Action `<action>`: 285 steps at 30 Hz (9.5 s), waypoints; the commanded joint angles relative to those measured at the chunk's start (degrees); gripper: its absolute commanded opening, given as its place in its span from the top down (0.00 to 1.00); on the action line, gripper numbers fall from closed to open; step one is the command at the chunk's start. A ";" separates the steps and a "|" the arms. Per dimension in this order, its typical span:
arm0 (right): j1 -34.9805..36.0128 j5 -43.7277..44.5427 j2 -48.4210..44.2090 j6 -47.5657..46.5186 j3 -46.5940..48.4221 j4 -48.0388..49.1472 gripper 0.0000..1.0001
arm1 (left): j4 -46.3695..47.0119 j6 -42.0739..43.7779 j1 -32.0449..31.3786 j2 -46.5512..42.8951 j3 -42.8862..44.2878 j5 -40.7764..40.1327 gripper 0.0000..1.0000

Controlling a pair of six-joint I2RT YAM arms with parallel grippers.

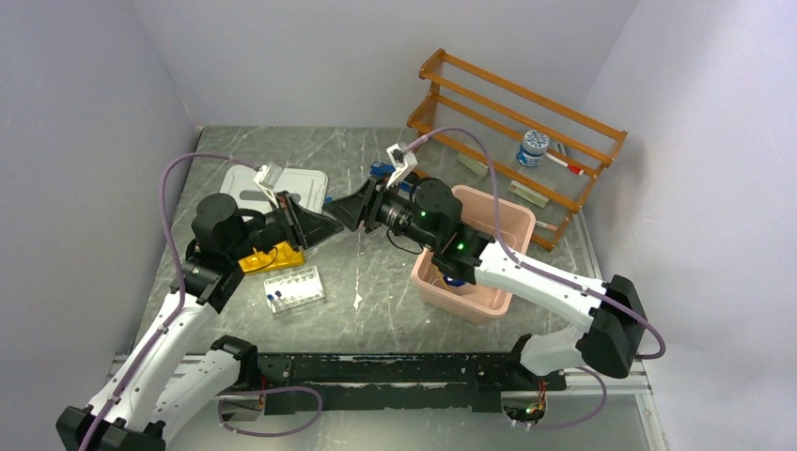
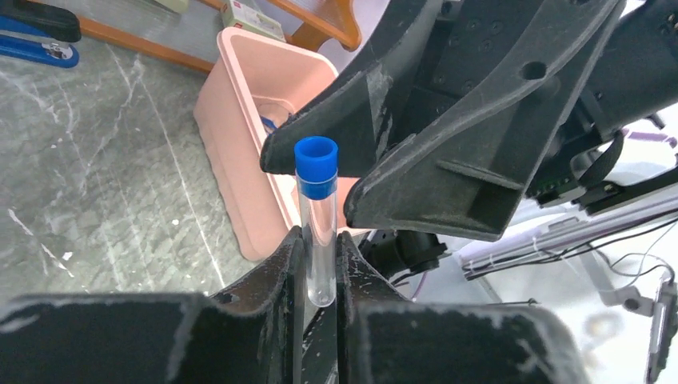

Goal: Organize the chemistry lab equipment

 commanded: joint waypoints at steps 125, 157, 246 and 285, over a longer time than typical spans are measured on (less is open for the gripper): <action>16.35 1.54 35.88 -41.17 -0.72 25.19 0.90 | -40.16 23.85 -2.31 -1.77 23.33 -58.78 0.33; 15.04 -1.65 39.90 -38.56 -2.72 29.41 0.85 | -40.07 23.61 -2.34 -1.72 22.85 -58.94 0.33; -4.03 26.67 -3.47 -9.31 -17.07 -9.43 0.55 | -27.34 23.56 -1.11 90.26 63.82 -53.89 0.44; -5.44 27.50 -0.14 0.19 -12.40 -20.36 0.47 | -22.05 17.08 -9.21 73.45 50.46 -44.44 0.38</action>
